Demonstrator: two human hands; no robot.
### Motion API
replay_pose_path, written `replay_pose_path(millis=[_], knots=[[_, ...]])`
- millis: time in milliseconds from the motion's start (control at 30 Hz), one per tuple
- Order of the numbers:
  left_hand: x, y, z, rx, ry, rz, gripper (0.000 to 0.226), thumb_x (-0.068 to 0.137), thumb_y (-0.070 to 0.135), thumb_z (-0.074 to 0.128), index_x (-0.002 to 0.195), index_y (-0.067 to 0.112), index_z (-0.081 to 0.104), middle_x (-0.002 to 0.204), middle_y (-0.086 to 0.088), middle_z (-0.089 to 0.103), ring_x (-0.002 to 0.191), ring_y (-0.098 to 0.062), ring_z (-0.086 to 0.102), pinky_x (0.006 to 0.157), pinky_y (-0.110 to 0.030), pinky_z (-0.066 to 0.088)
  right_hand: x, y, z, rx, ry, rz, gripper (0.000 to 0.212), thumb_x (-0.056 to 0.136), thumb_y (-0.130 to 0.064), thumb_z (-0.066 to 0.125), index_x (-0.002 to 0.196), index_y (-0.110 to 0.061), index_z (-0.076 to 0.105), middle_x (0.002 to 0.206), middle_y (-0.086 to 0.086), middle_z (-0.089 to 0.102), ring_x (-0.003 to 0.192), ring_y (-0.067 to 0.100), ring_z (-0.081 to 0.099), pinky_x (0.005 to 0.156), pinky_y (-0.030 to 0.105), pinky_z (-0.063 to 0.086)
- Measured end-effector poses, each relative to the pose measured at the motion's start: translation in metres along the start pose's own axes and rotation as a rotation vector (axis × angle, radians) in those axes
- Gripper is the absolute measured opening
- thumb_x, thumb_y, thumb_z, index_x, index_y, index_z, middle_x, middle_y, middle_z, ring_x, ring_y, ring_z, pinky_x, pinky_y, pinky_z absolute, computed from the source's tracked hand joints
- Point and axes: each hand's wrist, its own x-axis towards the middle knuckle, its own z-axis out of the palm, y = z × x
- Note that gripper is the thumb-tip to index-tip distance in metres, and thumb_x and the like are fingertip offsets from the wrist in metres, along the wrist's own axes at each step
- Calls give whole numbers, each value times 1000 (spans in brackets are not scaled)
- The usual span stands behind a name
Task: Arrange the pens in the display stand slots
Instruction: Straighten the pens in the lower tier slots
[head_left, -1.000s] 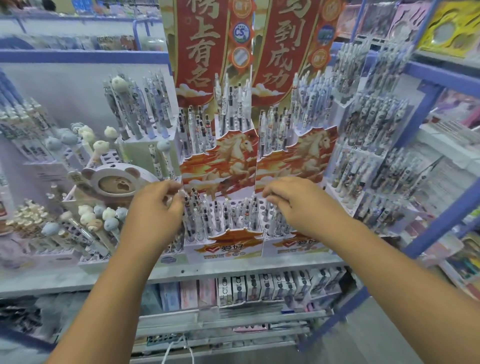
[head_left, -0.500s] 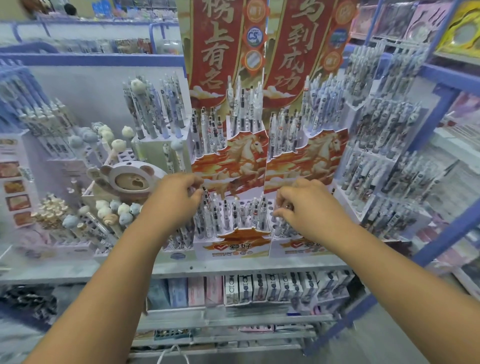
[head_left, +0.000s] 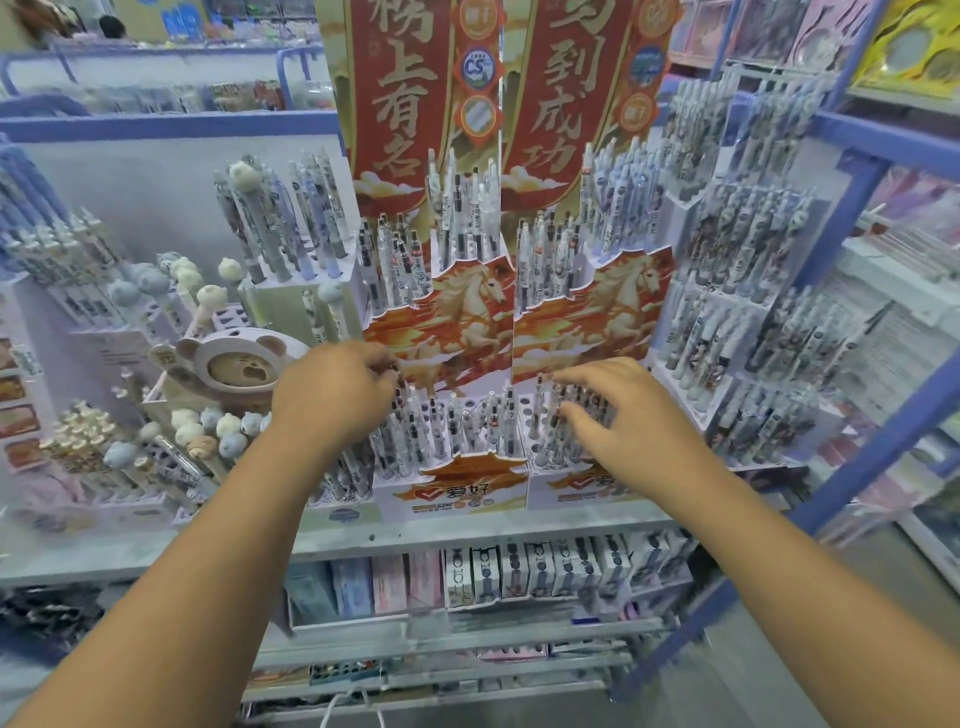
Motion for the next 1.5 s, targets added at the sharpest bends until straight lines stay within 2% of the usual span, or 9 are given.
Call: replay_pose_path(millis=[267,367,500,600,767,1167,1233,1400,1500], knots=[[-18,28,-29,-494,342,141,10,102,29,48,99,24,57,75,1,65,66,-20,61,58,-46,53,-9,4,-3,113,109,43,25,101,-22,60,125,-25,68,118,-15,58,118,1,47,100,16,30],[-38,55,-42,-597,388,261,9,102,22,50,96,23,57,69,3,60,58,-15,54,50,-28,45,-16,6,-6,176,184,82,24,99,-20,61,120,-28,70,118,-13,62,117,0,51,97,8,30],[-43,85,-30,-633,273,345,10,102,25,50,99,23,59,71,4,62,60,-15,55,48,-25,43,-26,6,-8,251,196,117,23,100,-20,59,117,-29,71,116,-16,61,114,-6,52,92,3,33],[-31,96,-6,-509,163,382,12,103,31,49,100,25,59,73,6,61,61,-13,55,51,-40,49,-31,7,-8,272,208,115,23,100,-18,60,114,-32,71,116,-19,61,114,-14,49,90,-3,31],[-19,103,23,-334,62,389,12,102,35,50,106,29,60,85,4,58,78,-19,55,63,-35,49,-37,11,-9,275,207,111,23,100,-17,60,112,-33,70,114,-24,58,109,-24,45,88,-7,27],[-17,111,38,-172,143,403,21,102,33,56,110,19,69,89,-6,68,88,-28,58,90,-39,44,-40,32,-24,401,278,194,23,100,-16,59,109,-33,72,116,-22,63,109,-14,55,92,11,40],[-23,110,47,-180,122,392,19,101,33,58,109,22,71,88,-4,67,92,-26,57,95,-40,40,-41,41,-31,441,348,226,23,100,-16,59,107,-33,72,113,-19,67,101,-1,61,85,24,46],[-24,110,59,-110,181,397,19,95,36,66,105,27,79,98,5,72,100,-25,57,96,-42,35,-37,62,-47,473,404,305,23,101,-18,58,105,-37,71,103,-16,73,78,9,65,65,26,52],[-23,102,50,-165,194,369,23,93,38,67,114,29,75,108,7,65,108,-21,52,97,-41,36,-33,60,-47,468,359,312,23,100,-19,60,104,-39,69,102,-15,74,89,10,68,79,35,58]])
